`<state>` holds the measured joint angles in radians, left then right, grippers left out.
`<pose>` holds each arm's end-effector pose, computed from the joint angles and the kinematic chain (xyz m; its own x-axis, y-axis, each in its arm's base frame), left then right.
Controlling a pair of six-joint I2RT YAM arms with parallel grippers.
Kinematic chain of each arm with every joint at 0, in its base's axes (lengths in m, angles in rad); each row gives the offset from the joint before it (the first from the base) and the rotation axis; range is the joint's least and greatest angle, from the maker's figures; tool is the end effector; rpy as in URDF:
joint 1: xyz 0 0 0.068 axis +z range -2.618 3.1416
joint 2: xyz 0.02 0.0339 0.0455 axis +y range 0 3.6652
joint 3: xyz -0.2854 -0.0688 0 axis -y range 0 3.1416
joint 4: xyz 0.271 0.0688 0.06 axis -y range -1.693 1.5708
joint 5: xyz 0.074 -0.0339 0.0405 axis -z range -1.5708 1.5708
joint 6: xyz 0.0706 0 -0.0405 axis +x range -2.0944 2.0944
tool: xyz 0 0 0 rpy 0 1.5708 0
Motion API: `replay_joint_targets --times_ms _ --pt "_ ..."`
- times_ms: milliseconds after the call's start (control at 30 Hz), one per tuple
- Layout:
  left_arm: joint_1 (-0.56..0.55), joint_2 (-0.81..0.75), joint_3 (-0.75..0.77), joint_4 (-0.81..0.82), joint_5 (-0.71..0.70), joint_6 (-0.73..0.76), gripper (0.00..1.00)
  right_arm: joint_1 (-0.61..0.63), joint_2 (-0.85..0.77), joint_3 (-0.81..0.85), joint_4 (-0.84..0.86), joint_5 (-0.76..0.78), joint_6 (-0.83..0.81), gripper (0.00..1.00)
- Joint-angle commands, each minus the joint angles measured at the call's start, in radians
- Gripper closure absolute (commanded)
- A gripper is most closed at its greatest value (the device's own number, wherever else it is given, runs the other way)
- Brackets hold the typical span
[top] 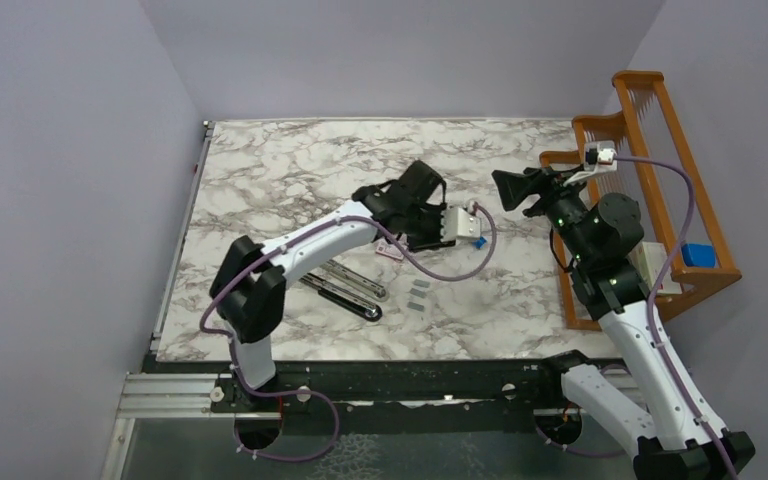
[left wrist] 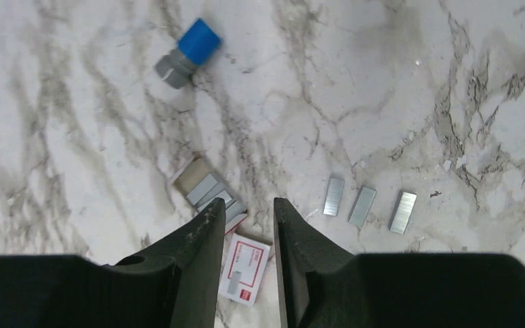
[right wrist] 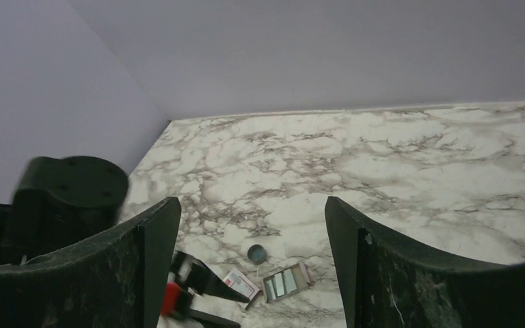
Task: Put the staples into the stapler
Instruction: Place the staple at the center of the board.
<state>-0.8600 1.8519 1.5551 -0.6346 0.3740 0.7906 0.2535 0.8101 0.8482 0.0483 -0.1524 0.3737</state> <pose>0.2801 -0.3649 0.2537 0.2342 0.7420 -0.6281 0.9684 -0.1212 0.2179 0.2248 0.0693 0.4029 -0.0662 0.3556 -0.9323 -0.3976 0.8476 0.3515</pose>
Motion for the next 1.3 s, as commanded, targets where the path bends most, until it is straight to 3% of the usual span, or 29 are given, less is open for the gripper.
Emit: replay_joint_targets --times_ms 0,167,267,400,567,733,967,1267 --pt "0.129 -0.185 -0.123 0.261 0.148 -0.229 0.62 0.000 0.009 -0.004 -0.089 0.177 0.017 0.20" --pt "0.303 -0.360 -0.360 0.667 0.080 -0.542 0.52 0.000 0.164 0.072 -0.220 0.079 -0.034 0.27" --pt "0.343 -0.417 -0.446 0.781 -0.093 -0.694 0.38 0.000 0.278 0.120 -0.267 -0.051 -0.077 0.33" --pt "0.390 -0.387 -0.409 0.678 -0.246 -0.809 0.35 0.000 0.427 0.181 -0.319 -0.198 -0.143 0.38" --pt "0.448 -0.330 -0.392 0.582 -0.281 -0.867 0.35 0.038 0.622 0.274 -0.414 -0.308 -0.218 0.41" --pt "0.471 -0.346 -0.486 0.658 -0.342 -0.882 0.34 0.145 0.807 0.381 -0.509 -0.218 -0.316 0.41" --pt "0.477 -0.345 -0.517 0.676 -0.365 -0.856 0.34 0.213 0.992 0.490 -0.518 -0.137 -0.407 0.63" --pt "0.477 -0.339 -0.505 0.670 -0.361 -0.847 0.34 0.256 1.116 0.545 -0.547 -0.021 -0.438 0.64"
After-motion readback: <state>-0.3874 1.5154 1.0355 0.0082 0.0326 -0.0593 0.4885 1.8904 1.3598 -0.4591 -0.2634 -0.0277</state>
